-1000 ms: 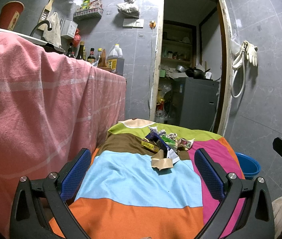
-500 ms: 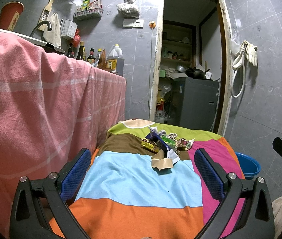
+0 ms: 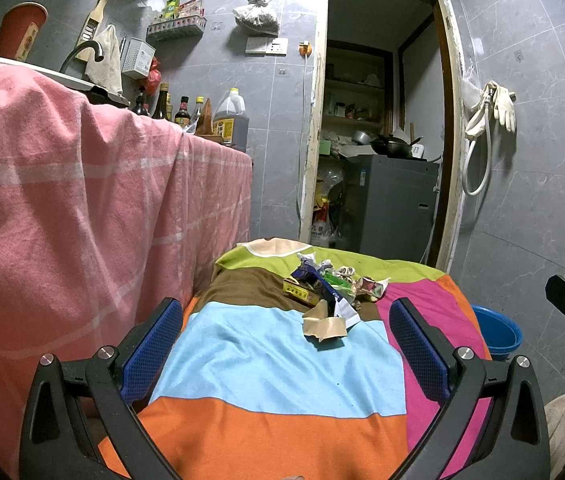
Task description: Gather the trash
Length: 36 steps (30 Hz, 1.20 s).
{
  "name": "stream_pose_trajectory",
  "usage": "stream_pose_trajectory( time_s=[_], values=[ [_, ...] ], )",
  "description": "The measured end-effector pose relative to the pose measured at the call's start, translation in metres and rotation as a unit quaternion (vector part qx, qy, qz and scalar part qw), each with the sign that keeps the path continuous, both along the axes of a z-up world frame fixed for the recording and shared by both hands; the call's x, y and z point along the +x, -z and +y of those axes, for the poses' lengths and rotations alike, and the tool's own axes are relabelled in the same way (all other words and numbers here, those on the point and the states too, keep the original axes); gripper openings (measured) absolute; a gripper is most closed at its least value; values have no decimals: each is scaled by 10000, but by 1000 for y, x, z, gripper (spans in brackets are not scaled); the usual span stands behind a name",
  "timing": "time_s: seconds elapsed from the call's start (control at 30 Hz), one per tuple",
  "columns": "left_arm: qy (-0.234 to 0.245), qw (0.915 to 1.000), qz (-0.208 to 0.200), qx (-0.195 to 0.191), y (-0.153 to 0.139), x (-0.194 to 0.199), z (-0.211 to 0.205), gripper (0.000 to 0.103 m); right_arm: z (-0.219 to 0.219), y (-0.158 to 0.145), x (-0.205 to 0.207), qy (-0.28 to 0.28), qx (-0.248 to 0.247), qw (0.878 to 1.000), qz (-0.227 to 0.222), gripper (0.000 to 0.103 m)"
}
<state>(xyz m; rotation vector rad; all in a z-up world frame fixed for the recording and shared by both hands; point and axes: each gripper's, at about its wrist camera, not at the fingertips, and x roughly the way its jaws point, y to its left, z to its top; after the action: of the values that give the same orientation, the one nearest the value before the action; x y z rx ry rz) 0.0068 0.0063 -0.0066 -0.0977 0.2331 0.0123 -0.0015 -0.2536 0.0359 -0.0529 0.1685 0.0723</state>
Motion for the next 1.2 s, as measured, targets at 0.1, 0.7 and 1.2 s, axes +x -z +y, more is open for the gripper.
stream_pose_trajectory(
  time_s=[0.1,0.7,1.2],
  values=[
    [-13,10000,-53,11,-1,2,2,101,4,1,1,-19,1,10000,-35,103],
    [194,9920,1241,-97,14,100,5,101,7,7,96,-604,-67,9979,235,103],
    [688,9632,2481,-772,43,171,11,64,14,43,193,-1350,-242,9813,1348,96]
  ],
)
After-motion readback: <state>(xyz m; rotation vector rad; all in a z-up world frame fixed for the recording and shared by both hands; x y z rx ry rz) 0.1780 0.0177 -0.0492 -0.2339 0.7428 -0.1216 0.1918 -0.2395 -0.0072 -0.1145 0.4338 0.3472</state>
